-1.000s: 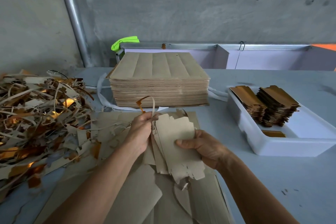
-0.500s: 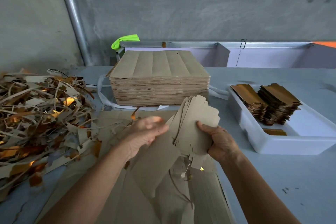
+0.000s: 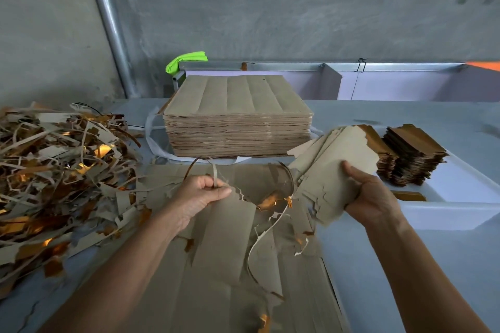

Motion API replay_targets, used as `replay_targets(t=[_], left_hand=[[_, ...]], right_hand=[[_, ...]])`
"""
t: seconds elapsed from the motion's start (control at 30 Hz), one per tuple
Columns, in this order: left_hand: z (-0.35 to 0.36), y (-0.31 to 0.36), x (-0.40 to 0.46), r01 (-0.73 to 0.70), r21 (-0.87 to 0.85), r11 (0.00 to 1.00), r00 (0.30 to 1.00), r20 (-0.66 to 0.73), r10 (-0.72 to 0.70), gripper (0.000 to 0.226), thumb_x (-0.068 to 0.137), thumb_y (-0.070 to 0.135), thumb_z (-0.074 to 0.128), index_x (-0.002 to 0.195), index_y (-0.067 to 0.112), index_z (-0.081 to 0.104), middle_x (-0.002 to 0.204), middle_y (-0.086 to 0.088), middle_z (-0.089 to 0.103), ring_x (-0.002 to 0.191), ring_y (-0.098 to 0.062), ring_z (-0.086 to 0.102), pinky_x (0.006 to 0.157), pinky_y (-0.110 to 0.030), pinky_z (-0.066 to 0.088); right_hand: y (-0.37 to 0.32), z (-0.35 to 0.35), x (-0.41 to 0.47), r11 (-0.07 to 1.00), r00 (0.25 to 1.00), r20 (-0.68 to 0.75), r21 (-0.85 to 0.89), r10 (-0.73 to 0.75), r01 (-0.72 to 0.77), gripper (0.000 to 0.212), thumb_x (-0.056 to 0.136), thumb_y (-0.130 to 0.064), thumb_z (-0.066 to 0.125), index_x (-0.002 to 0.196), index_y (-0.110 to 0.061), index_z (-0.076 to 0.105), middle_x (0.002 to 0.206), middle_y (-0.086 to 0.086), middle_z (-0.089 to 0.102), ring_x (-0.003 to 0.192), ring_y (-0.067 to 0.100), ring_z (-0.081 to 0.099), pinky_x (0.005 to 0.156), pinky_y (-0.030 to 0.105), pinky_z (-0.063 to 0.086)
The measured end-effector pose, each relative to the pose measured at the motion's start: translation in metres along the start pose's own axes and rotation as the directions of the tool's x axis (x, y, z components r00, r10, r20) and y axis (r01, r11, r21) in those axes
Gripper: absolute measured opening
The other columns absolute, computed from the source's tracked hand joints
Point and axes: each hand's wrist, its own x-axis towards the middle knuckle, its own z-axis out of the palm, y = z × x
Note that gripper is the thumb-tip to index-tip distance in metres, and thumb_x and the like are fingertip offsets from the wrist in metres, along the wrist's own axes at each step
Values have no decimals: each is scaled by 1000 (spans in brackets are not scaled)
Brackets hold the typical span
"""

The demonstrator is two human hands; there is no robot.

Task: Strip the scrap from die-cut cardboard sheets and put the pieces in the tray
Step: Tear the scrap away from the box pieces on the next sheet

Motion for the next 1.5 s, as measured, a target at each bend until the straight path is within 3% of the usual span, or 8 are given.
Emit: replay_targets(t=[0.33, 0.47, 0.6, 0.83, 0.93, 1.03, 1.2, 1.5], left_hand=[[28, 15, 5, -29, -112, 993, 981, -195, 7, 16, 79, 5, 73, 73, 14, 61, 70, 2, 63, 66, -8, 57, 59, -8, 44], [41, 22, 6, 7, -150, 989, 982, -184, -35, 22, 81, -2, 67, 67, 15, 63, 66, -1, 67, 67, -18, 59, 69, -30, 48], [40, 23, 4, 42, -302, 952, 980, -173, -98, 27, 87, 9, 65, 61, 15, 64, 62, -1, 67, 64, -19, 59, 70, -33, 49], [38, 27, -8, 55, -610, 791, 953, -205, -224, 18, 92, 9, 58, 74, 7, 58, 52, -1, 65, 41, -9, 59, 36, -16, 43], [28, 21, -9, 53, -509, 859, 965, -194, -175, 21, 94, 10, 55, 73, 5, 56, 51, -2, 59, 30, -3, 38, 28, -13, 21], [21, 12, -14, -6, -248, 969, 979, -197, -45, 20, 91, 16, 61, 75, 6, 56, 63, -5, 56, 31, 0, 31, 31, -12, 21], [25, 12, -30, -86, -42, 995, 962, 256, 94, 34, 66, 21, 81, 94, 14, 63, 73, 10, 70, 65, 2, 64, 55, -8, 44], [16, 5, -27, -47, 50, 998, 981, 189, 37, 12, 84, 8, 68, 76, 18, 68, 61, 10, 59, 55, 0, 51, 51, -10, 41]], right_hand=[[40, 22, -20, 958, 939, 302, -275, 163, -78, 44, 67, -4, 63, 111, -3, 62, 103, 14, 68, 89, 27, 64, 83, 41, 53], [60, 35, -27, 898, 906, 348, -433, 242, -74, 47, 60, -1, 69, 106, -3, 65, 98, 14, 72, 84, 26, 68, 75, 37, 57], [64, 37, -25, 886, 919, 310, -458, 243, -79, 40, 58, -3, 72, 97, -4, 69, 92, 12, 74, 76, 22, 71, 62, 32, 57], [68, 30, -17, 940, 979, 101, -312, 175, -136, 28, 65, -1, 73, 92, -7, 69, 87, 11, 73, 79, 25, 67, 63, 34, 52], [63, 21, -14, 970, 982, 23, -158, 189, -183, 22, 77, 0, 69, 98, -6, 67, 89, 9, 71, 82, 25, 65, 65, 38, 51], [53, 17, -12, 976, 976, -20, -37, 215, -216, 21, 82, -3, 67, 102, -7, 65, 89, 8, 71, 81, 23, 65, 63, 41, 50], [49, 23, -13, 965, 965, -9, -9, 263, -263, 23, 81, -5, 67, 104, -5, 64, 94, 11, 70, 83, 26, 66, 63, 43, 50], [38, 23, -16, 965, 966, -53, 82, 255, -250, 35, 79, -5, 67, 114, -7, 62, 107, 13, 68, 93, 29, 65, 64, 48, 49]])
